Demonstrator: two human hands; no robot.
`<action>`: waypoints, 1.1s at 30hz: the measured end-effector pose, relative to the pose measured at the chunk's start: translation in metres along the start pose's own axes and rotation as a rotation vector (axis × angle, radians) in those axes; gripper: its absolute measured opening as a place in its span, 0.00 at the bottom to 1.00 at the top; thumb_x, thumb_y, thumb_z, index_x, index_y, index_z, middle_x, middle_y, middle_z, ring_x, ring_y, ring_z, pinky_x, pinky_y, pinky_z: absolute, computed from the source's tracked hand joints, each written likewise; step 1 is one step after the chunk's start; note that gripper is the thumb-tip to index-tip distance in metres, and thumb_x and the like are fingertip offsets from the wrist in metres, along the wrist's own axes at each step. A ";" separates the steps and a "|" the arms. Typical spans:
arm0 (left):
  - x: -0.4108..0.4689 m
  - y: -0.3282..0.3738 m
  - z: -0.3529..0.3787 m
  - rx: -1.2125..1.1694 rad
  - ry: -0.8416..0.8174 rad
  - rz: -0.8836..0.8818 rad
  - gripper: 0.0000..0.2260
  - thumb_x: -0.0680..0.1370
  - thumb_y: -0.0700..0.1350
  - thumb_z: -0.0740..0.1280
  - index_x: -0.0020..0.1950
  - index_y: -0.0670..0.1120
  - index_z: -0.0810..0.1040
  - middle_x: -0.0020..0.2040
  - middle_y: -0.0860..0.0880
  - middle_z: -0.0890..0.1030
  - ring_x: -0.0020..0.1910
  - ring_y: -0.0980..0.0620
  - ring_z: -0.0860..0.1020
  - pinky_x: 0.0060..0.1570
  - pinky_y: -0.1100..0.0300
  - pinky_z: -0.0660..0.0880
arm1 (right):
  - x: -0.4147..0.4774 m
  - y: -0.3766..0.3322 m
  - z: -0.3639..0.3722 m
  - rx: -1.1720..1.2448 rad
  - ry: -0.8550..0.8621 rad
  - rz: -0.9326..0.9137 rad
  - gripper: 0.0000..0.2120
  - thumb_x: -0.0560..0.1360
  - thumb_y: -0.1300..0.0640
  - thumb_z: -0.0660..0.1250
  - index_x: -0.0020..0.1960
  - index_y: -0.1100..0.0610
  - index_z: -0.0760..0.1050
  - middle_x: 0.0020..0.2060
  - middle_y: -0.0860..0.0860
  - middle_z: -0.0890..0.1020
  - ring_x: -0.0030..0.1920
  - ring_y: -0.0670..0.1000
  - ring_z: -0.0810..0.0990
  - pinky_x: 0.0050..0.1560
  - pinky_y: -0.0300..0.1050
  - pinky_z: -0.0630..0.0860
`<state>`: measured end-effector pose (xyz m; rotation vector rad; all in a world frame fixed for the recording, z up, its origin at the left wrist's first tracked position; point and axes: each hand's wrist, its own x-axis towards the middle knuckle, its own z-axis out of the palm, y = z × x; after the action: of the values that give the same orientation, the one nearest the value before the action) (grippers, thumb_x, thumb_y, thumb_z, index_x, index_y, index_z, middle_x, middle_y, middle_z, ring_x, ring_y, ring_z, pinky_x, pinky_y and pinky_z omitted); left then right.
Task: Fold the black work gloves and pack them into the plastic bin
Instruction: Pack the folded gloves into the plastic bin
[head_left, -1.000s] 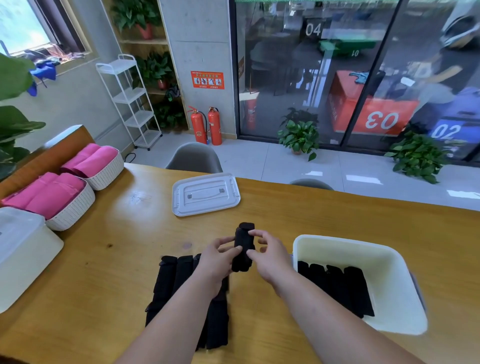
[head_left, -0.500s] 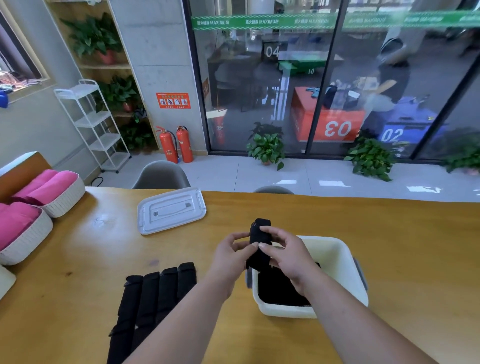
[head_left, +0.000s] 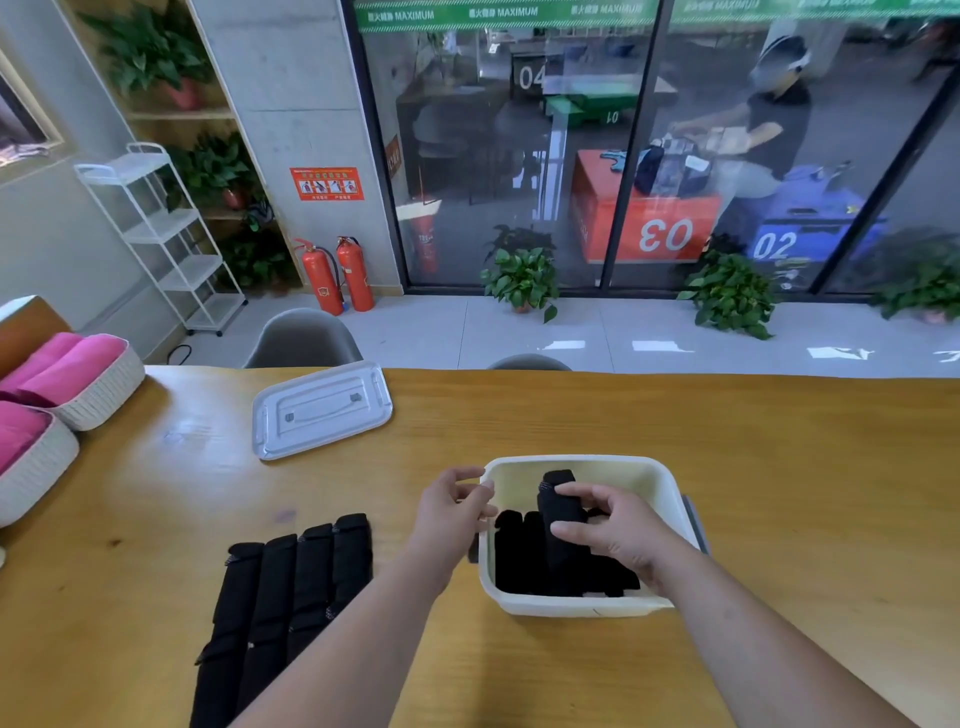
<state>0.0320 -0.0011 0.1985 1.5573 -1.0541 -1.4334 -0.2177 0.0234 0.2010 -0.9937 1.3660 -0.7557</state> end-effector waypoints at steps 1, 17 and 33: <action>0.000 -0.001 0.000 0.016 -0.003 0.003 0.11 0.81 0.51 0.72 0.63 0.55 0.80 0.50 0.48 0.87 0.46 0.50 0.86 0.53 0.50 0.85 | 0.003 0.004 0.000 -0.028 -0.014 0.022 0.28 0.66 0.57 0.87 0.64 0.45 0.83 0.61 0.51 0.85 0.55 0.53 0.88 0.57 0.51 0.85; 0.004 0.000 -0.003 0.048 -0.029 -0.002 0.08 0.84 0.50 0.69 0.62 0.54 0.81 0.49 0.48 0.87 0.40 0.54 0.83 0.47 0.42 0.84 | 0.053 0.031 0.062 -0.506 -0.200 0.113 0.50 0.56 0.37 0.87 0.76 0.38 0.73 0.68 0.43 0.78 0.65 0.48 0.78 0.68 0.52 0.78; 0.011 -0.005 -0.009 0.004 -0.066 -0.010 0.11 0.82 0.50 0.70 0.64 0.54 0.81 0.49 0.49 0.88 0.50 0.45 0.86 0.58 0.43 0.84 | 0.061 0.032 0.066 -0.692 -0.128 0.070 0.51 0.56 0.30 0.81 0.77 0.35 0.70 0.69 0.42 0.76 0.68 0.50 0.77 0.68 0.54 0.77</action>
<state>0.0418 -0.0098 0.1901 1.5293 -1.0897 -1.4996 -0.1501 -0.0095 0.1422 -1.4880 1.5714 -0.1443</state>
